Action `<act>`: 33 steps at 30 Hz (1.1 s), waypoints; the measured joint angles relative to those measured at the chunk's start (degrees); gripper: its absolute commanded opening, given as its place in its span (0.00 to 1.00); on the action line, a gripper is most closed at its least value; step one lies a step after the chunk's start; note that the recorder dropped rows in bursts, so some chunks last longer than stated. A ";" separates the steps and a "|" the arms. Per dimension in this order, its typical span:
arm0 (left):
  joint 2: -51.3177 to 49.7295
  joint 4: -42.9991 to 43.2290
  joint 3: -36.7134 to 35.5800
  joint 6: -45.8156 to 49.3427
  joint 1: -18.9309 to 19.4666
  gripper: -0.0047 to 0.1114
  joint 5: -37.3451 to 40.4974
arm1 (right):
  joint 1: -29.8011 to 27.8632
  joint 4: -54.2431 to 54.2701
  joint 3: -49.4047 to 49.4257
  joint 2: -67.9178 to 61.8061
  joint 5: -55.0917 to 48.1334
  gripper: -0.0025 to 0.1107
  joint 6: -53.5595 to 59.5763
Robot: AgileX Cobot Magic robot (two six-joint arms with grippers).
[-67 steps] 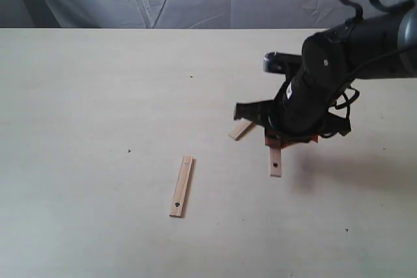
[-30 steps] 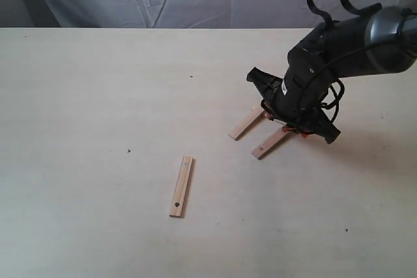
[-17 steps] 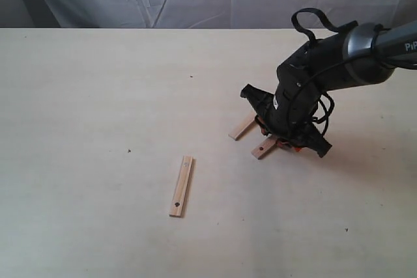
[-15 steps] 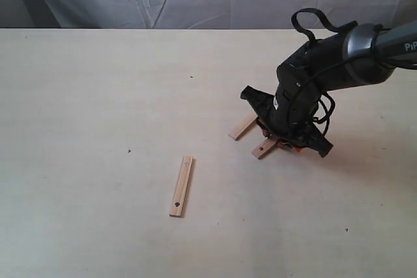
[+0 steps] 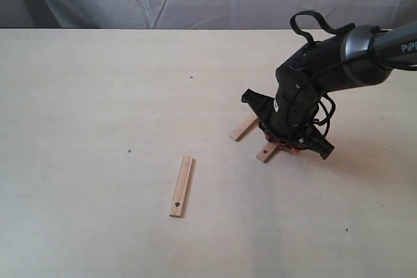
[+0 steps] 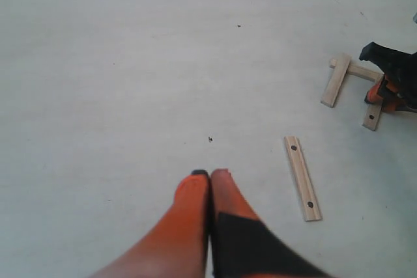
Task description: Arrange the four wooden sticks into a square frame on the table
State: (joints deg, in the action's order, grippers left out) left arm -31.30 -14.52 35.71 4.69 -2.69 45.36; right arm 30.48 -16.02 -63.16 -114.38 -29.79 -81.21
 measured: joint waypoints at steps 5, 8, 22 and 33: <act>0.00 0.00 0.00 0.00 0.00 0.04 0.00 | 0.00 0.00 0.00 0.00 -0.23 0.02 0.00; 0.00 0.00 0.00 0.00 0.00 0.04 0.00 | 0.00 0.15 0.00 0.69 -0.78 0.02 0.00; 0.00 0.00 0.00 0.00 0.00 0.04 0.00 | -0.77 -4.52 -0.71 2.94 -3.48 0.02 -3.13; 0.00 0.00 0.00 0.00 0.00 0.04 0.00 | -0.77 -4.64 -0.71 0.76 -4.44 0.41 -5.59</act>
State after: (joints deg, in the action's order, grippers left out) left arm -31.30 -14.52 35.71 4.69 -2.69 45.36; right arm 29.71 -20.66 -63.87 -113.62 -34.23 -86.80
